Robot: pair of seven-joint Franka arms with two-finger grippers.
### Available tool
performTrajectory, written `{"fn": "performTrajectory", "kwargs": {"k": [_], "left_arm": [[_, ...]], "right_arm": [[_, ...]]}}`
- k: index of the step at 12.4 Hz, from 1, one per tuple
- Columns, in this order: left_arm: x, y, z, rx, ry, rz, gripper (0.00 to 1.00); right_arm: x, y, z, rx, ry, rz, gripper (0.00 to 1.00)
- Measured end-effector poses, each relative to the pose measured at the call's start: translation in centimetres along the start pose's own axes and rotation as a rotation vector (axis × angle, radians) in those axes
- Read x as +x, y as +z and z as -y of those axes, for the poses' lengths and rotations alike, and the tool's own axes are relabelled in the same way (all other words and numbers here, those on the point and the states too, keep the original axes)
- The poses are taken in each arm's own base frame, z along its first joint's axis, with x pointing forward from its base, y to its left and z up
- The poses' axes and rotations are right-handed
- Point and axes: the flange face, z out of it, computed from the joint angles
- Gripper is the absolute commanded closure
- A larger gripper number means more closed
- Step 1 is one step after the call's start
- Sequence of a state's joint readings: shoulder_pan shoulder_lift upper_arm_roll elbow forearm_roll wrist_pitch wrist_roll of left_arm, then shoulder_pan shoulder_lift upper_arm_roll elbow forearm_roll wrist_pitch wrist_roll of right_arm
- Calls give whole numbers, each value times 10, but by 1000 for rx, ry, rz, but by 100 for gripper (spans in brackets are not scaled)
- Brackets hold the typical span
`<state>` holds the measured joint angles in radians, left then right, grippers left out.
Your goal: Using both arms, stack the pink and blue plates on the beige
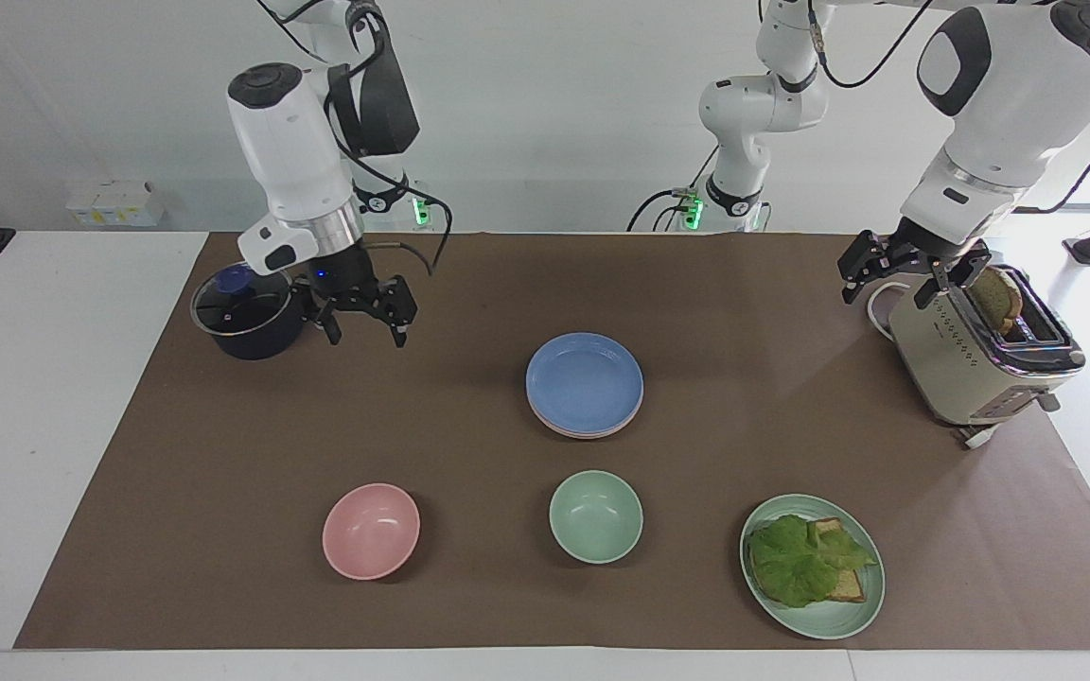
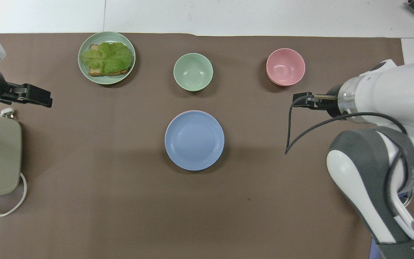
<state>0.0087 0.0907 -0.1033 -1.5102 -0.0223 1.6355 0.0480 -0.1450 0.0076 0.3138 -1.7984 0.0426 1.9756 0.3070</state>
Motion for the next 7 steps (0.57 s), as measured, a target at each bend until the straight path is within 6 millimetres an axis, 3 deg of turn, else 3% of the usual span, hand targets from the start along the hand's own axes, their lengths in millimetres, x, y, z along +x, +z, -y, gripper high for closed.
{"fn": "performTrajectory", "kwargs": {"k": [4,7], "left_arm": [[0,0,0,0,0,0,0],[0,0,0,0,0,0,0]], "right_arm": [[-2,-60,-1,-52,-14,27,0],[-3,-74,-3,-81,-32,42,0]]}}
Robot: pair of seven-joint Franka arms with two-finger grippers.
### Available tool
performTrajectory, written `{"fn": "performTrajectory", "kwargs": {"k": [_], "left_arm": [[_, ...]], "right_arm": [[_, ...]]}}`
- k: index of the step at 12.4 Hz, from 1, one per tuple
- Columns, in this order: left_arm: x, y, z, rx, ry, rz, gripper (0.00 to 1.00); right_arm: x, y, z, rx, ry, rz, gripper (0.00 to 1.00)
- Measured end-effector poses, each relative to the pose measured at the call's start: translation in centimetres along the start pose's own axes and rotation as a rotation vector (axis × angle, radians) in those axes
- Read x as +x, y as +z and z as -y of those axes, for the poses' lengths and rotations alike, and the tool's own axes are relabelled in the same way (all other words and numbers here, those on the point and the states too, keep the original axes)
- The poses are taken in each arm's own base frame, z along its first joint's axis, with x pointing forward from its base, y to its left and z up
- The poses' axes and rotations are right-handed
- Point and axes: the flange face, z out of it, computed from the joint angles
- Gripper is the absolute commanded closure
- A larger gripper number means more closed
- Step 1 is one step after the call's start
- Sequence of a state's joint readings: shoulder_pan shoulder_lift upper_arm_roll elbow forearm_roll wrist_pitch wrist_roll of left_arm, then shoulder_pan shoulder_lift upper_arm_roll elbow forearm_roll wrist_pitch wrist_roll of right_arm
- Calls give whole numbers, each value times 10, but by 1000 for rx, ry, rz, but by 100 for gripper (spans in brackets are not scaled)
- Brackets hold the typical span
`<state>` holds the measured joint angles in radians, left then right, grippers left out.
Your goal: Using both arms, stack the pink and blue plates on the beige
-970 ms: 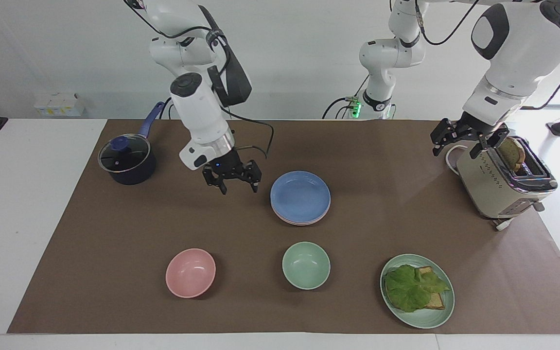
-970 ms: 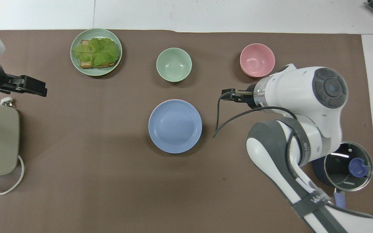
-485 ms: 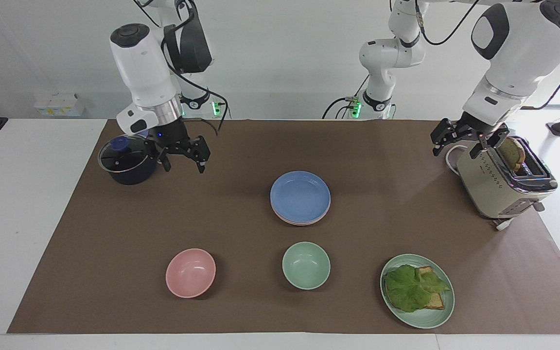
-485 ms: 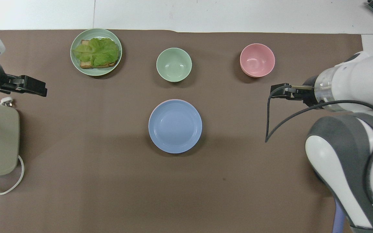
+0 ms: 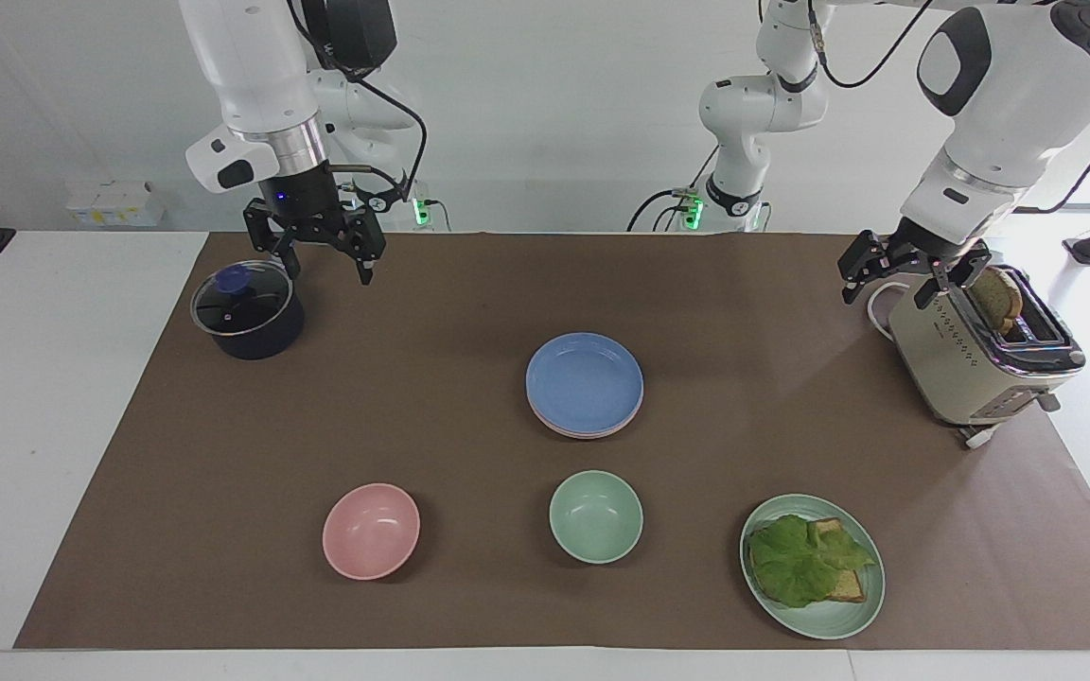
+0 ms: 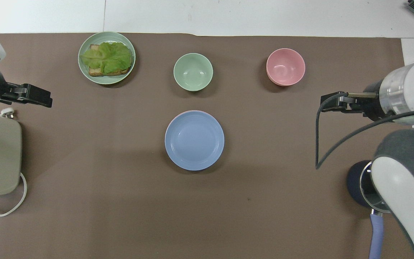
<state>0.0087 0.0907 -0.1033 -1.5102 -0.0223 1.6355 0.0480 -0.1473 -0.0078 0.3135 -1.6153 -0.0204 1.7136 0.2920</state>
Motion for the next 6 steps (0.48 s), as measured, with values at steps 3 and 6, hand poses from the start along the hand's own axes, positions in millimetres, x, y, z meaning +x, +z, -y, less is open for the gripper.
{"fn": "performTrajectory", "kwargs": {"k": [3,6], "left_arm": [[0,0,0,0,0,0,0],[0,0,0,0,0,0,0]], "right_arm": [[-5,-10,-2,-18,-4,43,0],[-7,-18,-3,-21,-14,51,0]]}}
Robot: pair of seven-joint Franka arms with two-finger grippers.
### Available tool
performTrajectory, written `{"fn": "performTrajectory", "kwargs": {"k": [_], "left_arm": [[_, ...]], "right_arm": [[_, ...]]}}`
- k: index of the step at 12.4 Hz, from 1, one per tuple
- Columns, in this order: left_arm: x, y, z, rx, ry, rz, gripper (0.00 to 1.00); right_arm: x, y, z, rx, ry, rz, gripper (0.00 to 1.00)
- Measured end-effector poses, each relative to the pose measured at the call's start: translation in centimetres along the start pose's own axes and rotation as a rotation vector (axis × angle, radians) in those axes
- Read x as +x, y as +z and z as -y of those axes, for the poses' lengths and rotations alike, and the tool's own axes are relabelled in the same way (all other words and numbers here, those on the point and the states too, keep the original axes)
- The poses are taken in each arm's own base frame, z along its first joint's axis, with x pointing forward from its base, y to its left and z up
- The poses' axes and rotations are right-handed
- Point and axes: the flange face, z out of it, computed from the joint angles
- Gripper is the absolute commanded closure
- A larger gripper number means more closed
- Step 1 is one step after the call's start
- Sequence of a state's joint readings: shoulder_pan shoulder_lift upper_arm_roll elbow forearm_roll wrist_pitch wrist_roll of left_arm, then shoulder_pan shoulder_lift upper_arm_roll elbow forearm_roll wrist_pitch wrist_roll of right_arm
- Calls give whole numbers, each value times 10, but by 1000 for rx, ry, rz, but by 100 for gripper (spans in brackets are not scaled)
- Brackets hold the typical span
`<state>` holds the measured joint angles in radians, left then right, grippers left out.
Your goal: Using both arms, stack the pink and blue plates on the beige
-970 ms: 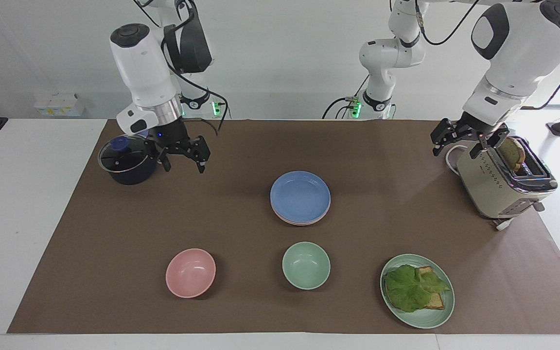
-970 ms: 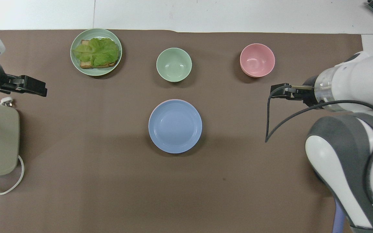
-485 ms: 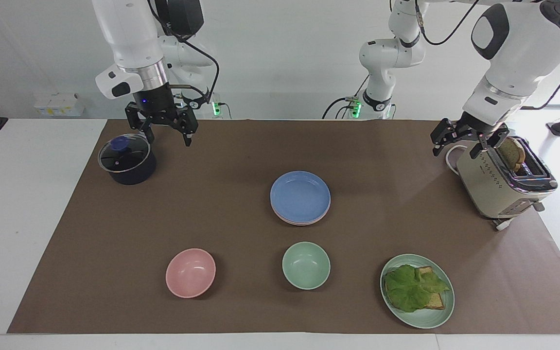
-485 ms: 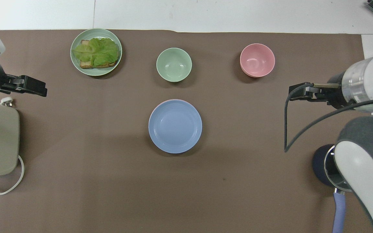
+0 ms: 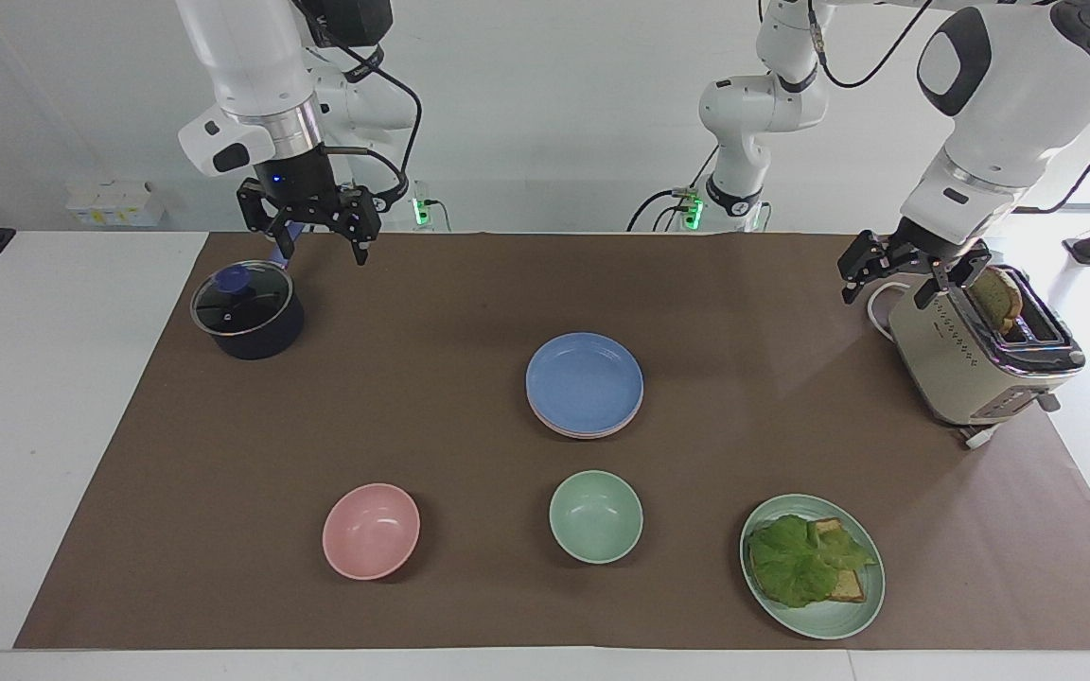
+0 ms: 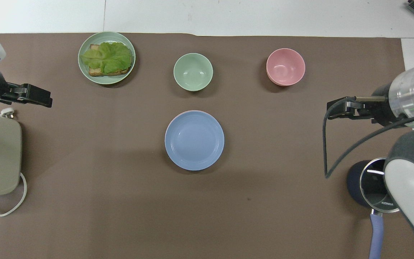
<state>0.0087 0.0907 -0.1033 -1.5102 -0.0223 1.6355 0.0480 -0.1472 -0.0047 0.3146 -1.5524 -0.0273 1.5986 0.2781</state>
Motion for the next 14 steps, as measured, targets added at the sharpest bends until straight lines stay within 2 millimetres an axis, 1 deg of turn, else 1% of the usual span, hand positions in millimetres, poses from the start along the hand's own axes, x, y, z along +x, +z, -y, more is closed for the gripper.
{"fn": "performTrajectory", "kwargs": {"k": [2,5,9,11,14], "left_arm": [[0,0,0,0,0,0,0],[0,0,0,0,0,0,0],[0,0,0,0,0,0,0],[0,0,0,0,0,0,0],[0,0,0,0,0,0,0]], "right_arm": [[-1,-4,0,0,-4,-1,0],[0,-4,-1,0,-2,-1,0],[2,-3,-8,0,9,0,0],[5,-3,-17,0,2,0,0],[5,-3,-20,-1,-2,2,0]]}}
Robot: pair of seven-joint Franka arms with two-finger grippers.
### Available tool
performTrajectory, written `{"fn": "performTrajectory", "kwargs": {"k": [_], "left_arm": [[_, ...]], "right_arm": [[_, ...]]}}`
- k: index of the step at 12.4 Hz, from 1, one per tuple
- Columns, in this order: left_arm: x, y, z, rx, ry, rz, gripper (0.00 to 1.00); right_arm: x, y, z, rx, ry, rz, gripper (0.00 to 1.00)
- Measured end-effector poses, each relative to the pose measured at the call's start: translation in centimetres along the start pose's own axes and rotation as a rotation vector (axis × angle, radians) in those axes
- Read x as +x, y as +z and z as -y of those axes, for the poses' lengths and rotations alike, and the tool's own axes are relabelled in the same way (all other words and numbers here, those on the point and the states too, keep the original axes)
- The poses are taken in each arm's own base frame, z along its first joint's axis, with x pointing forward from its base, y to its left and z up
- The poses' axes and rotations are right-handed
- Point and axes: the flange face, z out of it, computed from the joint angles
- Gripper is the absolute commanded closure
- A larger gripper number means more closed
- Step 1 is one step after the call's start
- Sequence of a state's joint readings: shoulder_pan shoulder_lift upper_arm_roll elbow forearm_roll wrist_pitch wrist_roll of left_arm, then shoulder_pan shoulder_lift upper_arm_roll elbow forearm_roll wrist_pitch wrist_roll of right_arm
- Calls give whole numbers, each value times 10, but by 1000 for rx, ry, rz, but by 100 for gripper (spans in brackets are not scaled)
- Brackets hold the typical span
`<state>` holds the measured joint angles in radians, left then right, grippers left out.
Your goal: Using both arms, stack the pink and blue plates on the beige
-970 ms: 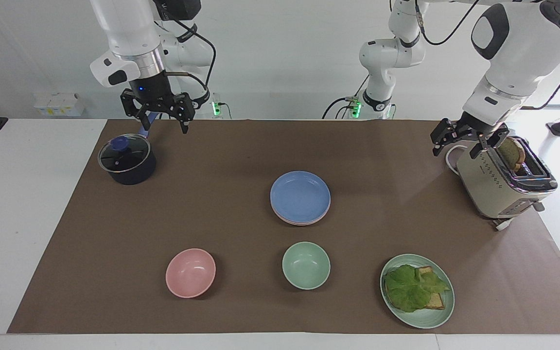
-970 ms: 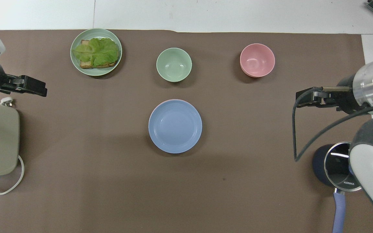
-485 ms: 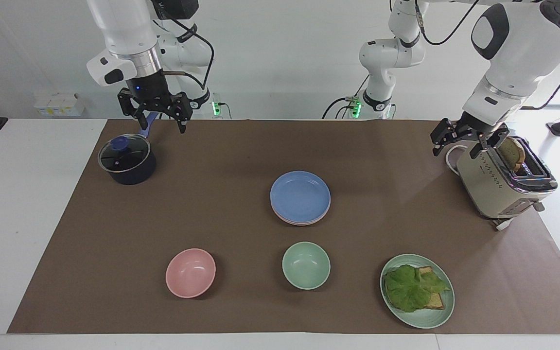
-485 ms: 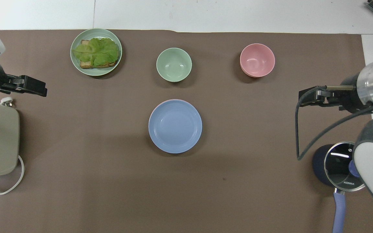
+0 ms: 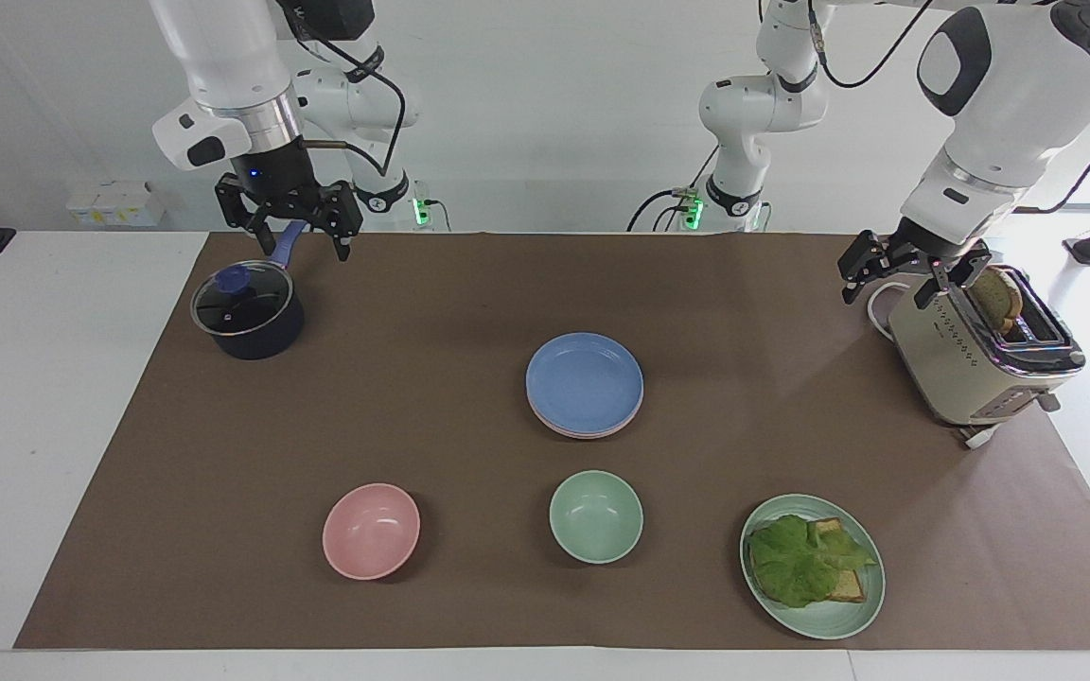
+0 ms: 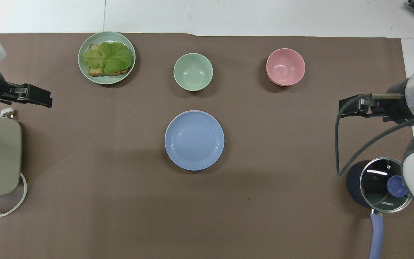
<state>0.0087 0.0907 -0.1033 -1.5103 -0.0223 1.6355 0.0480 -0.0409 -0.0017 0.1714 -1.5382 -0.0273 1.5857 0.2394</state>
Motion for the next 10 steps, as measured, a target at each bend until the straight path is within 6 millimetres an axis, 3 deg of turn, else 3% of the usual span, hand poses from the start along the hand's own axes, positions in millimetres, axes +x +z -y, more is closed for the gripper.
{"fn": "performTrajectory", "kwargs": {"k": [10], "left_arm": [[0,0,0,0,0,0,0]], "right_arm": [[-8,-8,-3,-7,3,25,0]]}}
